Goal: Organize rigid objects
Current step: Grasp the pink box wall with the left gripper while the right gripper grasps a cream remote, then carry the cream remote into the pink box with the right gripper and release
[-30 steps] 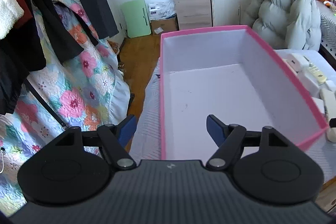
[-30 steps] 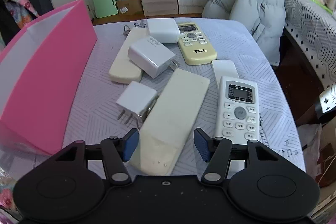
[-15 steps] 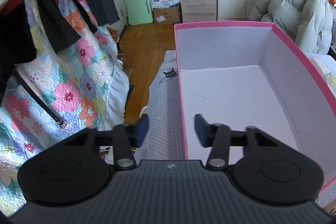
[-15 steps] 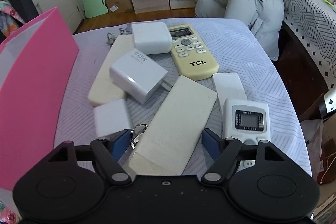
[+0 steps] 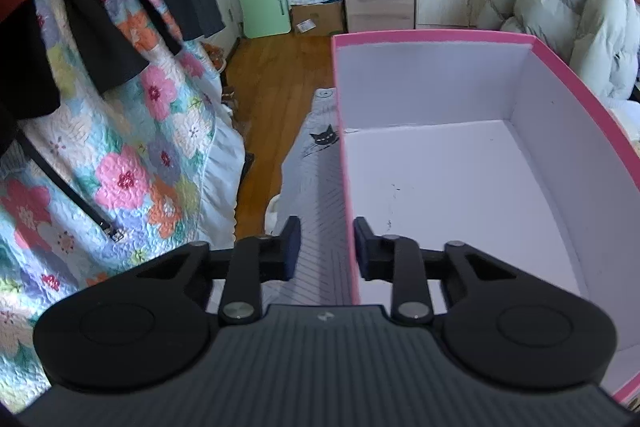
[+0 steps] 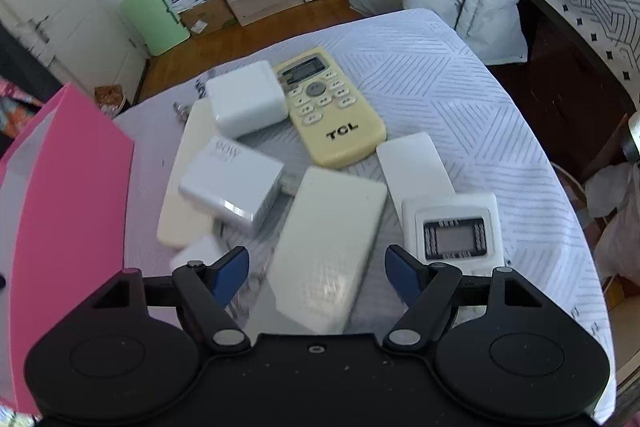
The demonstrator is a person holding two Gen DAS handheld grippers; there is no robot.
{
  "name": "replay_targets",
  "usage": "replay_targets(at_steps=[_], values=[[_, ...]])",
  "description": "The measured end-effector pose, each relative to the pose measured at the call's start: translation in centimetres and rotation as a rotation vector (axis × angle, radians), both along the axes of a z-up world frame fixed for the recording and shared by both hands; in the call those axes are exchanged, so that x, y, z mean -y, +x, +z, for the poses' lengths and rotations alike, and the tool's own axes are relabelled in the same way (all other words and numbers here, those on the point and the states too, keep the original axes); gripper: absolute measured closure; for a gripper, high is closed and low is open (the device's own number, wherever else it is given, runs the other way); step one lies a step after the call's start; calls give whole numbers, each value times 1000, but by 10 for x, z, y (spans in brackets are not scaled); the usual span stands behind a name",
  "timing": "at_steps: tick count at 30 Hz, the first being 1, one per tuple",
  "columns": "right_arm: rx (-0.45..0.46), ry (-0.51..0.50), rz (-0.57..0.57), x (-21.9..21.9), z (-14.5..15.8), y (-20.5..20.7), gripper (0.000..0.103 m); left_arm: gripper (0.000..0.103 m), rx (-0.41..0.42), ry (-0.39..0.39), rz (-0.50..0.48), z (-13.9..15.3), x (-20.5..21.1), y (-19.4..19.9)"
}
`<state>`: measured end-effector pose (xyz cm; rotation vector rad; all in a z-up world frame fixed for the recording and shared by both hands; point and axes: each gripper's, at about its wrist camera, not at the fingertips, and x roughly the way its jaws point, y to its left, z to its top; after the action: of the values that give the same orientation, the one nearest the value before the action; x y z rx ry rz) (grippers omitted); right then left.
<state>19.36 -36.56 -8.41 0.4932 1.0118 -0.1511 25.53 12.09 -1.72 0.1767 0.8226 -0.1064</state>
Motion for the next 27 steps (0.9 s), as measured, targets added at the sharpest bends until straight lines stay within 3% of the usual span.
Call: replay_targets(at_steps=[3, 5, 12, 15, 27], values=[[-11, -12, -30, 1, -3, 11, 32, 88, -2, -30, -4, 0, -1, -1], [-10, -47, -37, 1, -5, 14, 43, 91, 6, -33, -6, 0, -2, -2], [-22, -140, 10, -9, -5, 22, 40, 91, 51, -9, -10, 1, 4, -7], [-3, -141, 22, -11, -2, 18, 44, 94, 66, -9, -7, 2, 4, -10], [318, -150, 63, -22, 70, -47, 45, 99, 84, -49, -8, 2, 3, -15]])
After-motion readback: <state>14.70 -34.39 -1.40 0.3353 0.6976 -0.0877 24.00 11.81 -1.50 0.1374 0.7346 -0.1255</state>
